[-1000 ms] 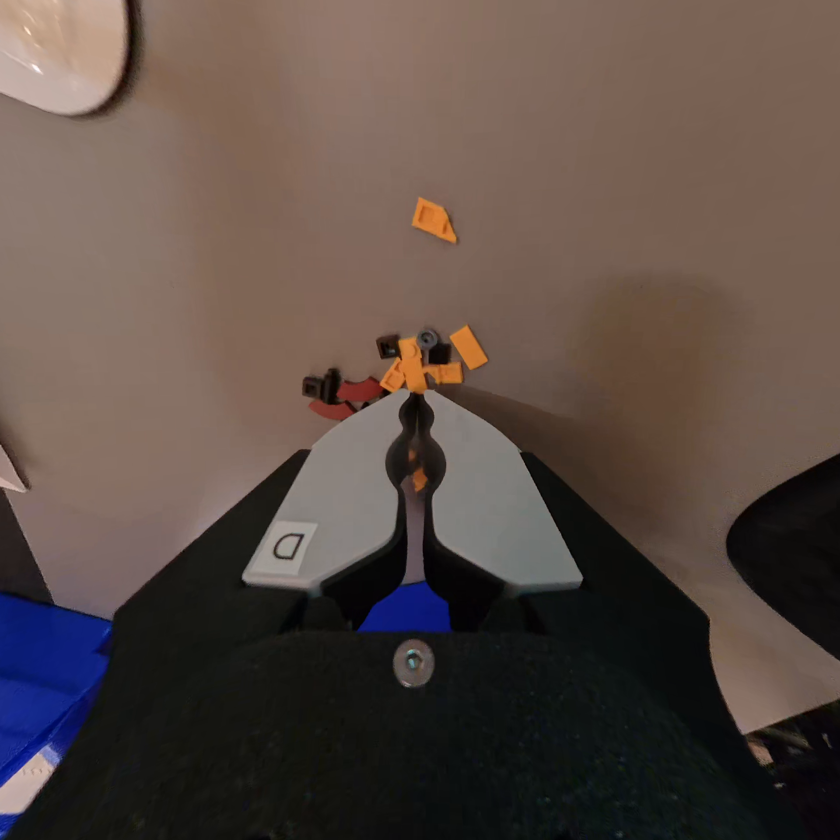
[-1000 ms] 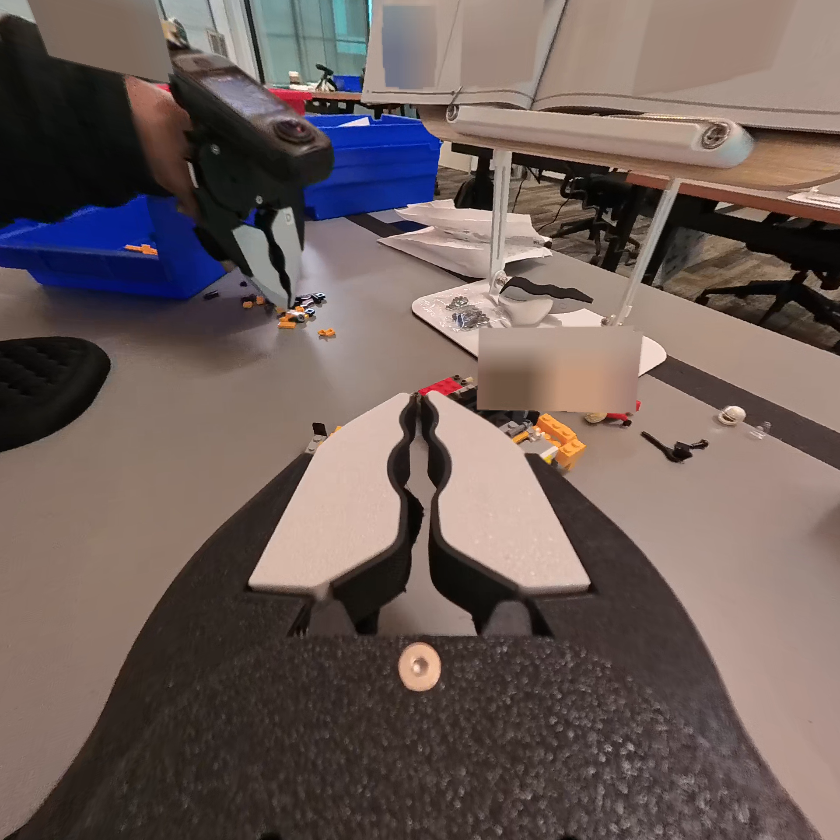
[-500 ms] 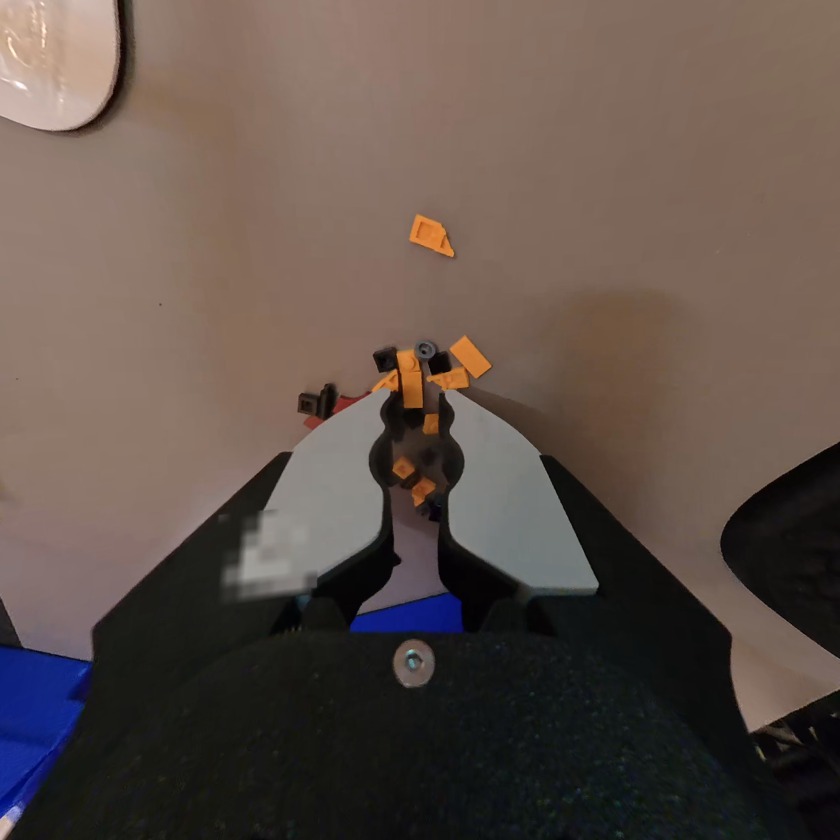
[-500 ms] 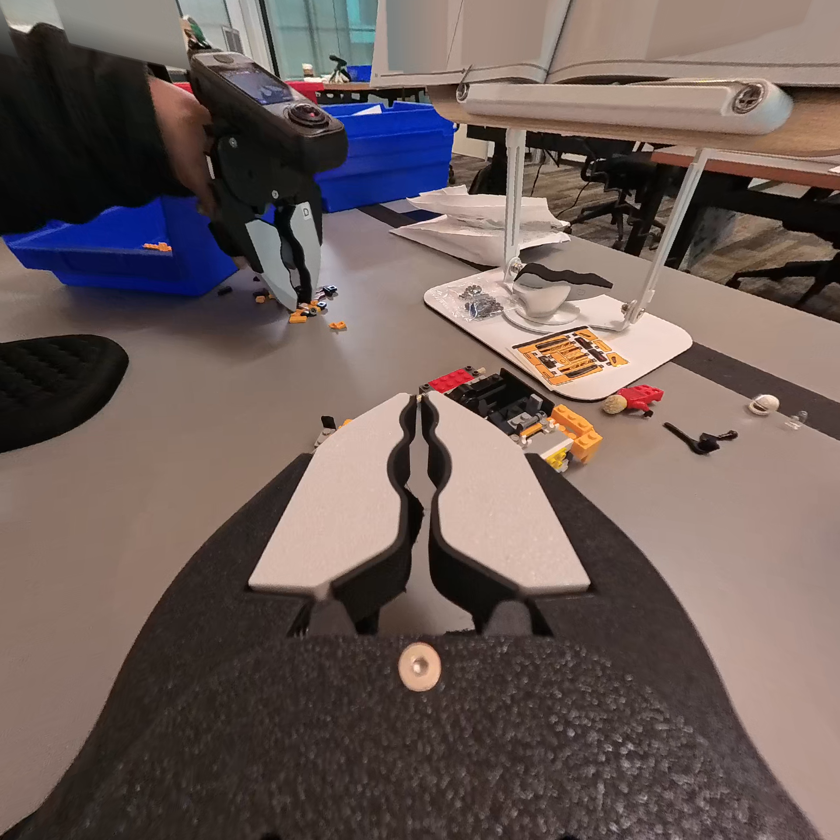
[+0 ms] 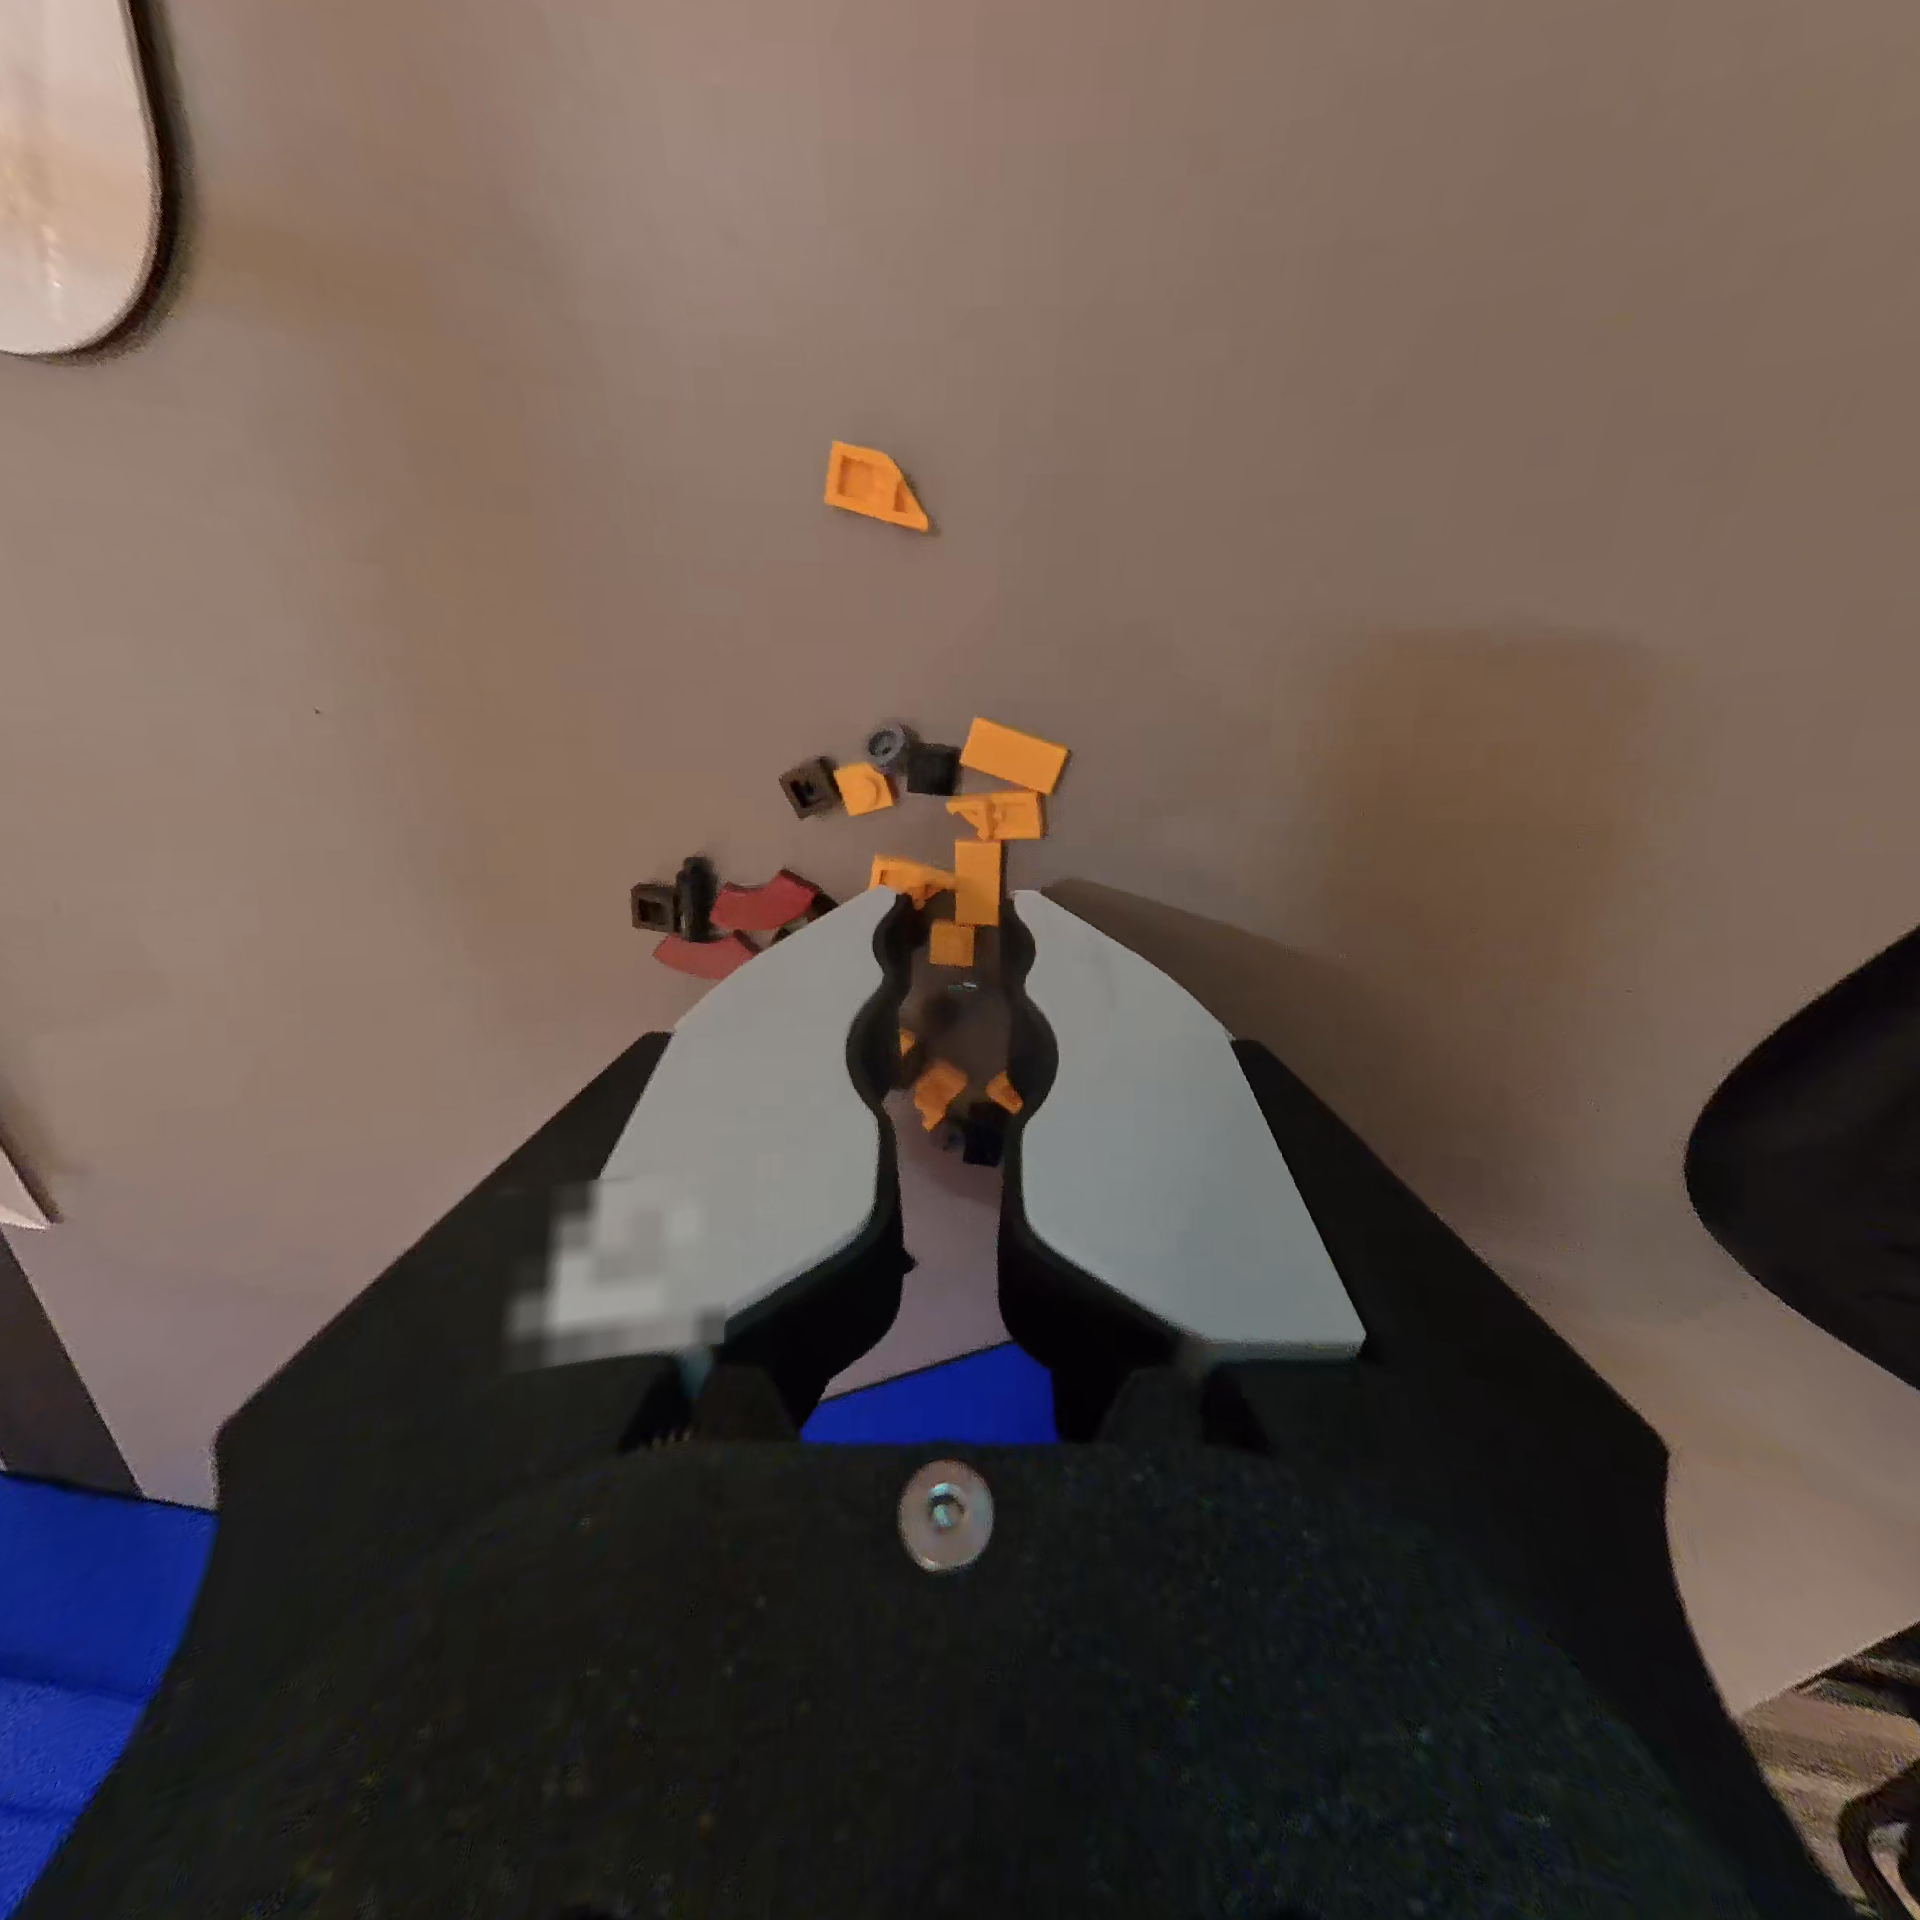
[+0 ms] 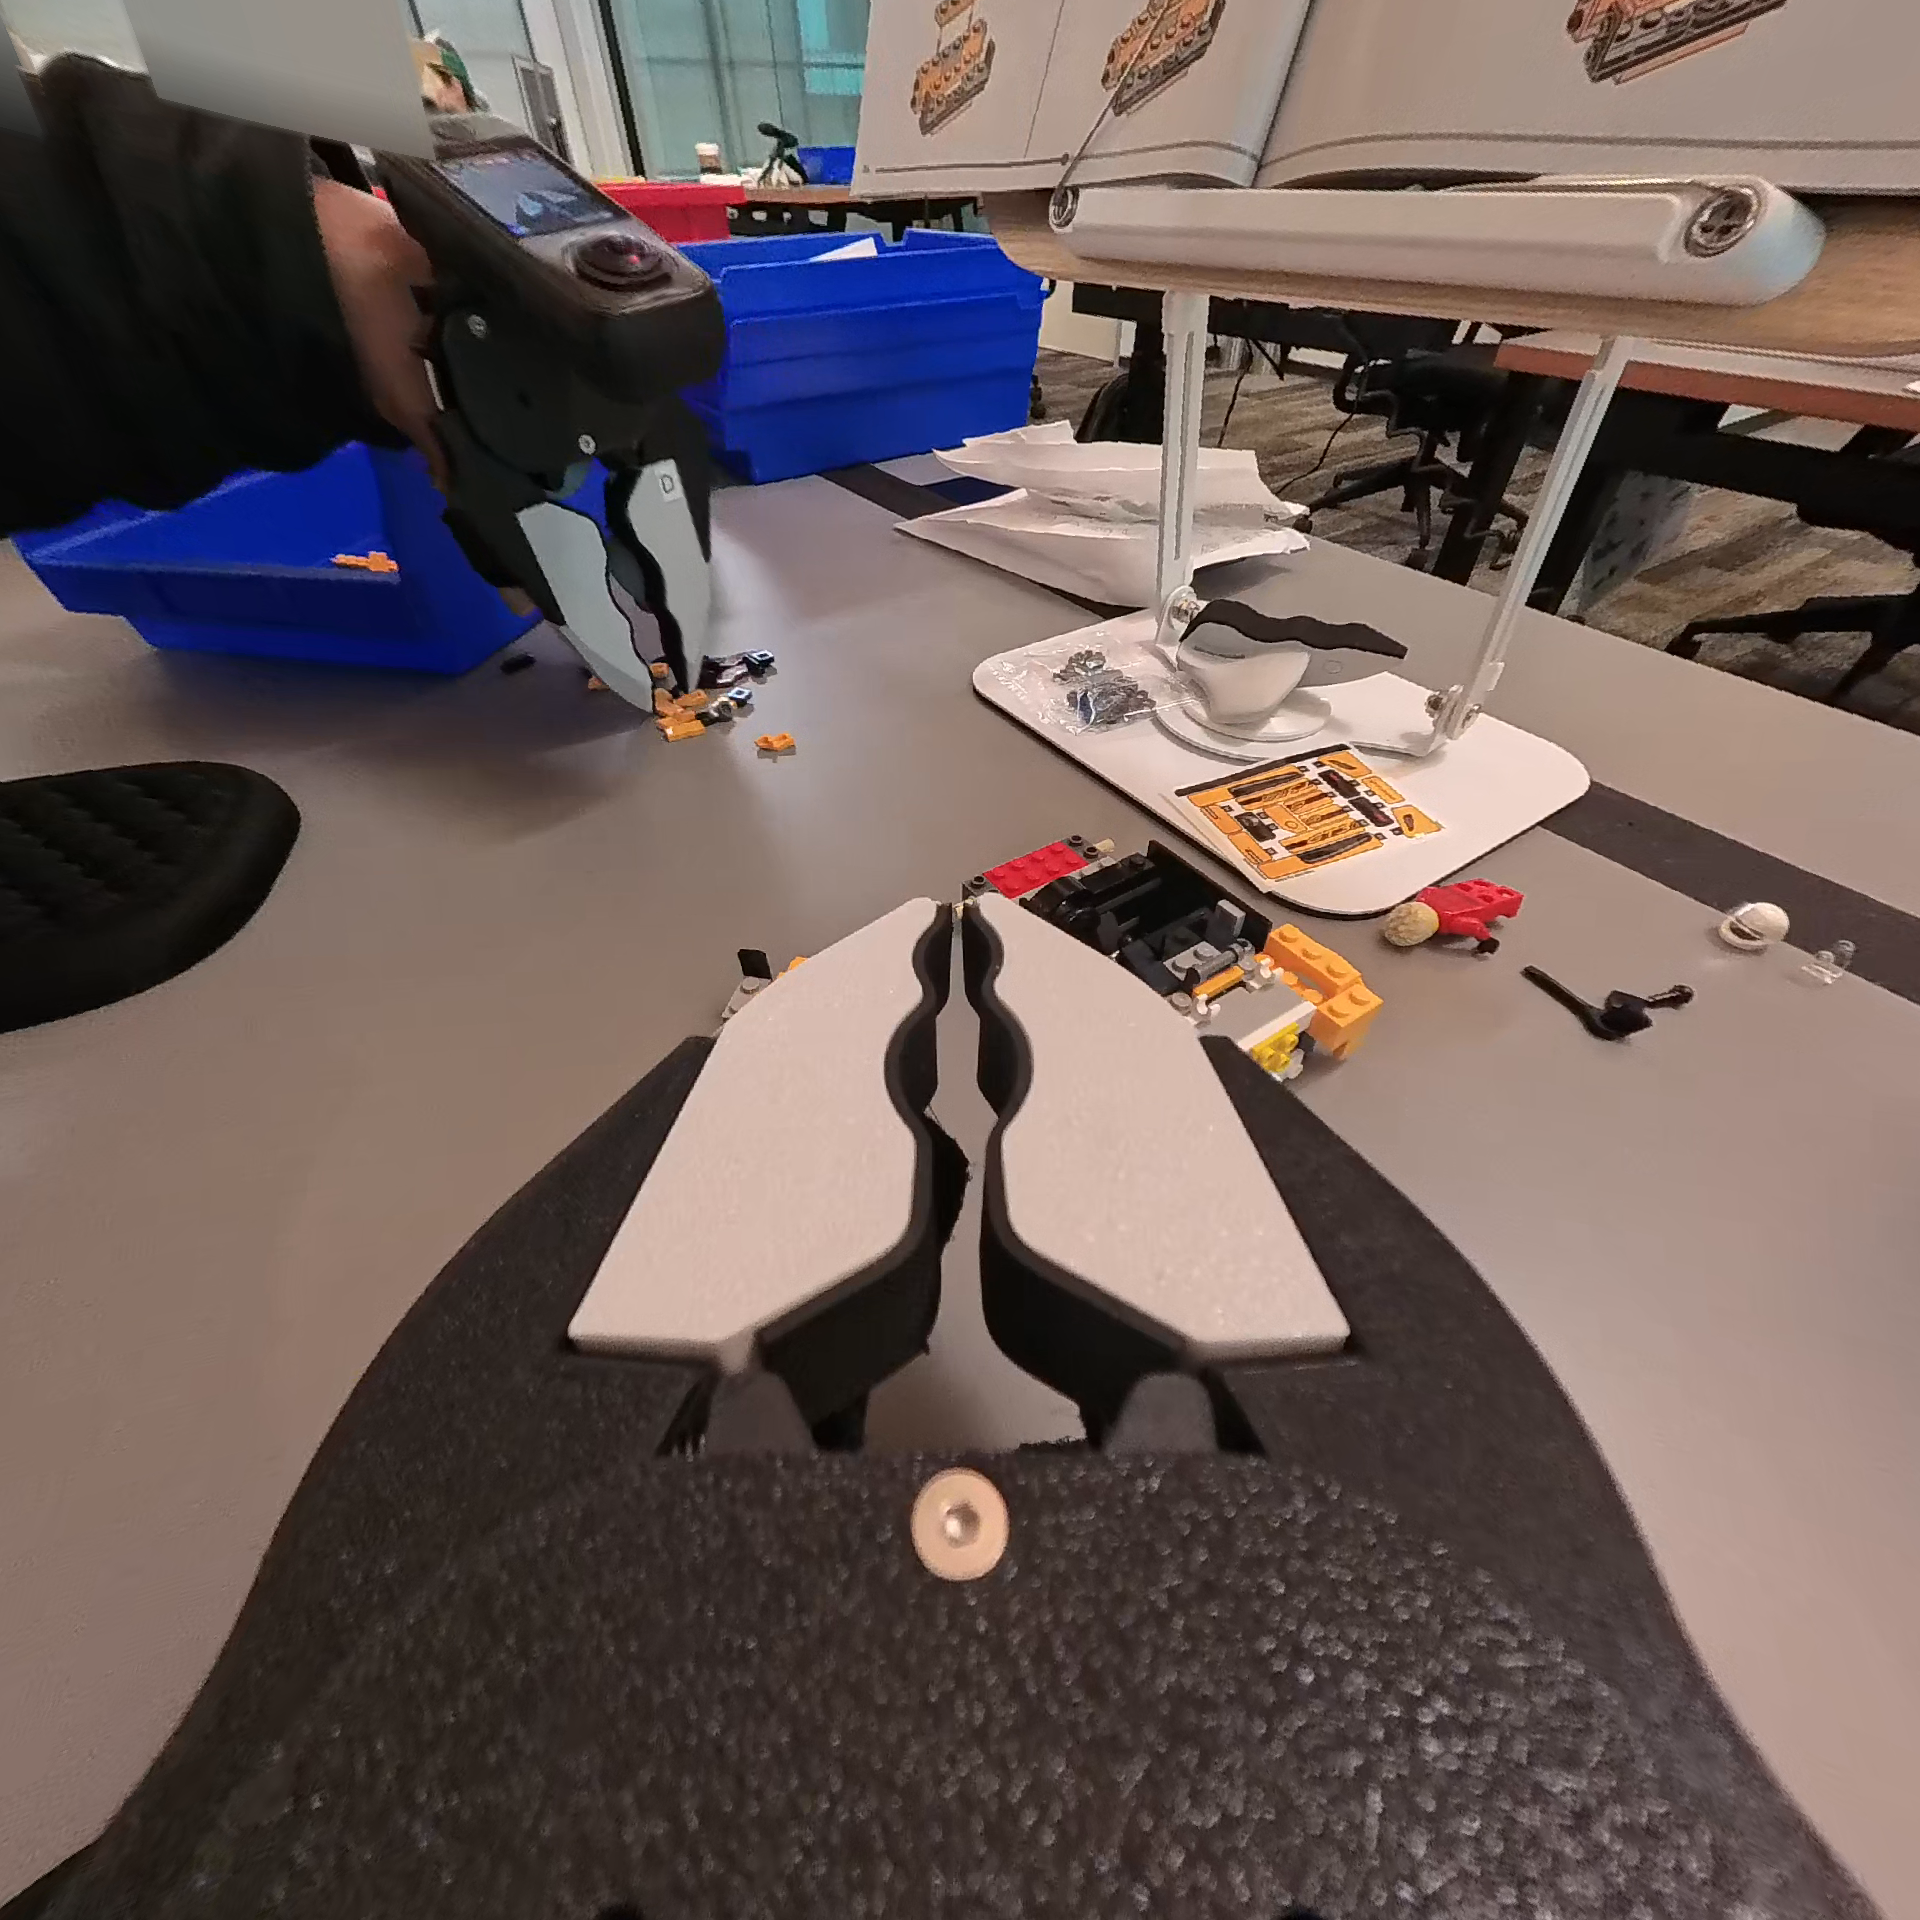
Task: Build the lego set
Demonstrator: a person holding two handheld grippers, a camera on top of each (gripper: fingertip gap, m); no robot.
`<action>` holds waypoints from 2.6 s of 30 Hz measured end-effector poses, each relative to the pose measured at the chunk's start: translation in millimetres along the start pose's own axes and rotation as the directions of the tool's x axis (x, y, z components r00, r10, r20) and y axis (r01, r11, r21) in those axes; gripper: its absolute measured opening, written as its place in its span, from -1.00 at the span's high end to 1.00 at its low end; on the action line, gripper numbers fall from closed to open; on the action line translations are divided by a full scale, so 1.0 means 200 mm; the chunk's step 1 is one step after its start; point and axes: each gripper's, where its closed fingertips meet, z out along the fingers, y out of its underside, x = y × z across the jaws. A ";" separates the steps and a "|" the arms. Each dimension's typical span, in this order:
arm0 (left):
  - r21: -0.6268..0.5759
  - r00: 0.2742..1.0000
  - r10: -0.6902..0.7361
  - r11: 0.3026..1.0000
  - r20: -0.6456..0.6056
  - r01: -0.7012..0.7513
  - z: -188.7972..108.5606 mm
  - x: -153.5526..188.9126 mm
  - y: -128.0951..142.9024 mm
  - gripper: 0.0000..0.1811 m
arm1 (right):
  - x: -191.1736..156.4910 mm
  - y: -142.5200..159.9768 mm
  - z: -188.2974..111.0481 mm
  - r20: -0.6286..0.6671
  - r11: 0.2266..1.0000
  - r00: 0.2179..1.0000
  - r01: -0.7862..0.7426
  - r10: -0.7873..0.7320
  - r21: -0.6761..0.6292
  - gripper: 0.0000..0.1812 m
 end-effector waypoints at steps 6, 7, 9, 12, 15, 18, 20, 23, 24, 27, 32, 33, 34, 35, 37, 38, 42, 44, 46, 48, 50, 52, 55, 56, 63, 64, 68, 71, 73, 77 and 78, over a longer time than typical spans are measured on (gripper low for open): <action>0.007 0.997 0.042 0.999 -0.066 -0.042 -0.02 0.07 0.01 0.87 | 0.00 0.00 0.00 0.003 1.000 1.000 -0.005 0.005 -0.004 0.98; 0.006 0.998 0.042 0.999 -0.051 -0.042 -0.01 0.07 0.01 0.85 | 0.00 0.01 0.00 0.004 1.000 1.000 -0.004 0.004 -0.005 0.98; -0.001 0.999 0.042 0.999 -0.032 -0.042 0.00 0.05 0.01 0.83 | 0.00 0.01 0.00 0.004 1.000 1.000 -0.004 0.004 -0.006 0.98; 0.004 0.999 0.037 0.999 -0.029 -0.037 0.00 0.04 0.00 0.83 | 0.00 0.01 0.00 0.006 1.000 1.000 -0.004 0.004 -0.007 0.98; 0.011 0.999 0.044 0.999 -0.016 -0.044 0.00 0.03 0.00 0.81 | 0.00 0.01 0.00 0.008 1.000 1.000 -0.005 0.005 -0.008 0.98; 0.014 0.999 0.044 0.999 -0.015 -0.044 0.00 0.03 -0.01 0.83 | 0.00 0.01 0.00 0.010 1.000 1.000 -0.006 0.006 -0.010 0.98; 0.019 0.999 0.045 0.999 0.005 -0.046 0.01 0.01 -0.01 0.84 | -0.01 0.01 0.00 0.011 1.000 1.000 -0.006 0.006 -0.011 0.98; 0.022 0.999 0.050 0.999 0.008 -0.050 0.01 0.01 -0.01 0.84 | -0.01 0.01 0.00 0.012 1.000 1.000 -0.006 0.006 -0.011 0.98; 0.026 0.998 0.053 0.998 0.016 -0.054 0.01 0.00 -0.01 0.83 | -0.01 0.01 0.00 0.012 1.000 1.000 -0.006 0.006 -0.012 0.98; 0.025 0.998 0.054 0.998 0.030 -0.055 0.01 -0.01 -0.01 0.84 | -0.01 0.01 0.01 0.014 1.000 1.000 -0.009 0.009 -0.014 0.98; 0.040 0.999 0.038 0.998 0.013 -0.039 0.01 -0.01 -0.03 0.86 | -0.01 0.02 0.01 0.017 1.000 1.000 -0.010 0.010 -0.017 0.98; 0.042 0.999 0.038 0.998 0.009 -0.038 0.01 0.00 -0.03 0.89 | -0.01 0.02 0.01 0.018 1.000 1.000 -0.010 0.010 -0.017 0.98; 0.039 0.999 0.044 0.998 0.011 -0.044 0.01 0.00 -0.03 0.93 | -0.01 0.02 0.01 0.018 1.000 1.000 -0.009 0.010 -0.017 0.98; 0.035 0.998 0.056 0.998 0.019 -0.056 0.01 0.00 -0.03 0.93 | -0.01 0.02 0.01 0.018 1.000 1.000 -0.009 0.010 -0.017 0.98; 0.031 0.997 0.069 0.997 0.031 -0.070 0.00 0.02 -0.02 0.88 | -0.01 0.02 0.01 0.018 1.000 1.000 -0.010 0.010 -0.017 0.98; 0.036 0.997 0.071 0.997 0.026 -0.072 -0.01 0.03 -0.03 0.86 | -0.01 0.02 0.01 0.018 1.000 1.000 -0.011 0.011 -0.018 0.98; 0.087 0.998 0.066 0.994 -0.017 -0.064 -0.06 0.07 -0.04 0.86 | -0.01 0.02 0.01 0.023 1.000 1.000 -0.013 0.014 -0.021 0.98; 0.095 0.999 0.046 0.994 -0.014 -0.045 -0.06 0.05 -0.03 0.88 | -0.01 0.02 0.01 0.023 1.000 1.000 -0.012 0.012 -0.022 0.98; 0.088 1.000 0.015 0.996 0.006 -0.016 -0.05 0.01 -0.02 0.88 | -0.01 0.03 0.01 0.024 1.000 1.000 -0.011 0.011 -0.023 0.98; 0.072 1.000 -0.013 0.997 0.015 0.012 -0.03 -0.01 -0.01 0.86 | -0.01 0.03 0.01 0.025 1.000 1.000 -0.010 0.011 -0.025 0.98; 0.071 0.999 -0.030 0.997 0.015 0.029 -0.03 -0.02 -0.02 0.84 | -0.01 0.03 0.01 0.026 1.000 1.000 -0.011 0.011 -0.026 0.98; 0.078 0.999 -0.053 0.996 0.001 0.052 -0.03 -0.02 -0.03 0.84 | -0.02 0.03 0.01 0.027 1.000 1.000 -0.011 0.011 -0.026 0.98; 0.061 0.997 -0.068 0.996 -0.044 0.071 -0.02 0.01 -0.03 0.82 | -0.02 0.03 0.01 0.029 1.000 1.000 -0.011 0.011 -0.028 0.98; 0.056 0.996 -0.072 0.996 -0.054 0.075 -0.02 0.02 -0.03 0.81 | -0.02 0.03 0.01 0.030 1.000 0.999 -0.010 0.011 -0.029 0.98; 0.028 0.991 -0.103 0.994 -0.080 0.105 0.02 0.03 -0.04 0.83 | -0.02 0.03 0.01 0.032 0.999 0.999 -0.009 0.010 -0.032 0.98; 0.027 0.991 -0.106 0.994 -0.082 0.109 0.02 0.03 -0.05 0.84 | -0.02 0.03 0.01 0.033 0.999 0.999 -0.010 0.011 -0.032 0.98; 0.005 0.997 -0.068 0.998 -0.033 0.069 0.02 0.02 -0.04 0.92 | -0.02 0.03 0.01 0.033 0.999 0.999 -0.009 0.010 -0.032 0.99; 0.060 0.999 -0.038 0.998 0.015 0.037 -0.04 0.03 -0.08 0.91 | -0.02 0.03 0.01 0.033 1.000 0.999 -0.010 0.011 -0.028 0.98; 0.149 0.999 -0.001 0.989 0.047 -0.006 -0.13 0.06 -0.17 0.91 | -0.03 0.03 0.01 0.038 1.000 0.999 -0.010 0.011 -0.025 0.98; 0.402 0.989 0.102 0.905 0.111 -0.138 -0.30 0.21 -0.45 0.91 | -0.07 0.00 0.01 0.067 1.000 0.998 0.010 -0.010 0.001 0.97; 0.460 0.983 0.128 0.870 0.134 -0.176 -0.33 0.26 -0.53 0.92 | -0.09 -0.02 0.00 0.085 1.000 0.996 0.019 -0.020 0.013 0.97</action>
